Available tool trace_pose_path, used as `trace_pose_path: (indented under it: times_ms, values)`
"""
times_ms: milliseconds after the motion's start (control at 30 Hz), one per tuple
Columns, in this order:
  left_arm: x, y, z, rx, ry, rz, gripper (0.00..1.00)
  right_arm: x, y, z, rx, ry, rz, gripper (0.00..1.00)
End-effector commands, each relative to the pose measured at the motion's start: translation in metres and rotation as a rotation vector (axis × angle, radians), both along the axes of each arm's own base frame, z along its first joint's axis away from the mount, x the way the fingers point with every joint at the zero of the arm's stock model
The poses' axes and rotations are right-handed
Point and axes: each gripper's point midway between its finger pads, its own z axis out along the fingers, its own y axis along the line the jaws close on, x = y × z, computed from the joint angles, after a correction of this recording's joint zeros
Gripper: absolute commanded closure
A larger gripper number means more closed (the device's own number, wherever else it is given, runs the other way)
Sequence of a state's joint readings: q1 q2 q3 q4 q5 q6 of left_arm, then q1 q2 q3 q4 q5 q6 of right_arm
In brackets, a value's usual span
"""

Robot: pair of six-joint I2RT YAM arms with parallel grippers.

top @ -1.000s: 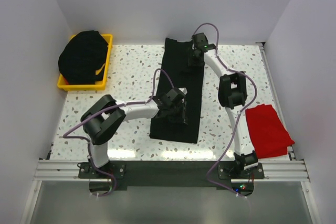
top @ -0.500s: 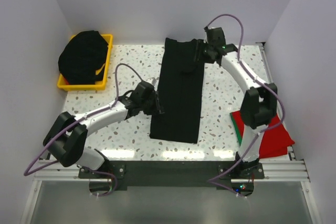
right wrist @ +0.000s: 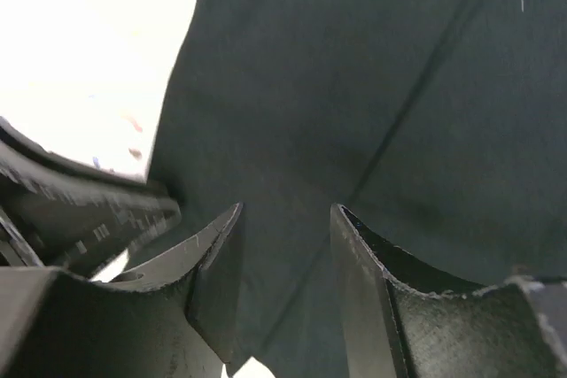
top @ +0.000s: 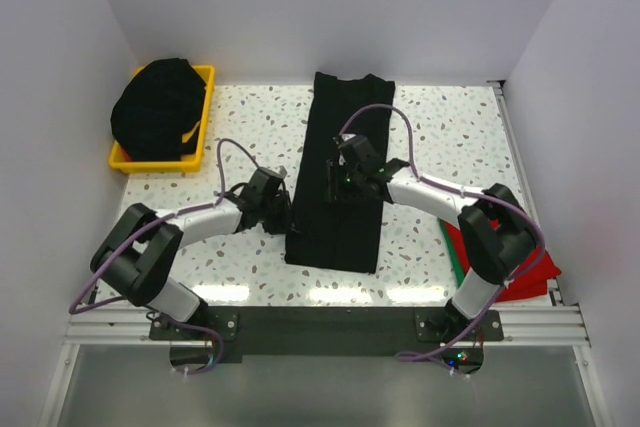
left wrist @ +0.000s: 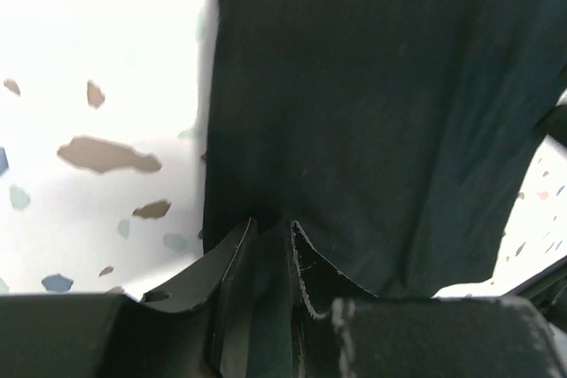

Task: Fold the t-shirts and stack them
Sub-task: Fold the tshirt

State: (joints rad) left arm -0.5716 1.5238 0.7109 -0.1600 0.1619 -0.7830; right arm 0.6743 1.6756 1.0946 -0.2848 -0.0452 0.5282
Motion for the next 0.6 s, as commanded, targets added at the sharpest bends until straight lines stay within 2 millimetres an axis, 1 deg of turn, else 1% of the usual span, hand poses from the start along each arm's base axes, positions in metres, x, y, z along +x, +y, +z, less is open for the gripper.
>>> trace_pose_path:
  times_ms: [0,33,67,100,133,167,200,233,267,300,333,433,467,533,567]
  values:
    - [0.002,-0.006,0.011,-0.057,-0.053,-0.028,0.76,0.043,0.028,0.039,0.11,-0.123,-0.033,0.54]
    - [0.002,-0.006,0.013,-0.06,-0.059,-0.032,0.76,0.044,0.032,0.028,0.09,-0.101,-0.026,0.54]
    - [0.001,-0.005,0.012,-0.059,-0.058,-0.033,0.75,0.047,0.037,0.03,0.094,-0.103,-0.017,0.54]
    - [0.001,-0.006,0.014,-0.061,-0.063,-0.038,0.75,0.054,0.046,0.036,0.11,-0.112,-0.007,0.54]
    - [0.0,-0.005,0.013,-0.058,-0.06,-0.04,0.75,0.055,0.051,0.023,0.097,-0.085,0.0,0.54]
    - [0.001,-0.006,0.015,-0.061,-0.064,-0.042,0.75,0.057,0.057,0.02,0.099,-0.074,0.008,0.54]
    - [0.0,-0.005,0.013,-0.059,-0.061,-0.045,0.75,0.063,0.065,0.027,0.117,-0.079,0.014,0.54]
    - [0.0,-0.005,0.014,-0.061,-0.061,-0.045,0.75,0.065,0.068,0.011,0.099,-0.049,0.014,0.55]
    - [-0.001,-0.005,0.013,-0.06,-0.056,-0.046,0.75,0.066,0.073,0.008,0.102,-0.041,0.018,0.55]
    - [-0.003,-0.005,0.011,-0.058,-0.053,-0.051,0.75,0.069,0.082,0.013,0.125,-0.039,0.023,0.55]
    - [-0.003,-0.005,0.012,-0.06,-0.056,-0.053,0.75,0.071,0.085,0.002,0.12,-0.019,0.023,0.56]
    - [-0.006,-0.006,0.011,-0.065,-0.049,-0.076,0.75,0.076,0.094,-0.005,0.138,0.002,0.013,0.57]
    - [-0.007,-0.007,0.011,-0.065,-0.044,-0.081,0.75,0.077,0.094,-0.016,0.131,0.022,0.009,0.58]
    - [-0.009,-0.006,0.01,-0.064,-0.041,-0.09,0.75,0.08,0.1,-0.019,0.142,0.033,0.007,0.59]
    - [-0.011,-0.006,0.01,-0.067,-0.032,-0.096,0.75,0.08,0.1,-0.026,0.137,0.045,0.002,0.59]
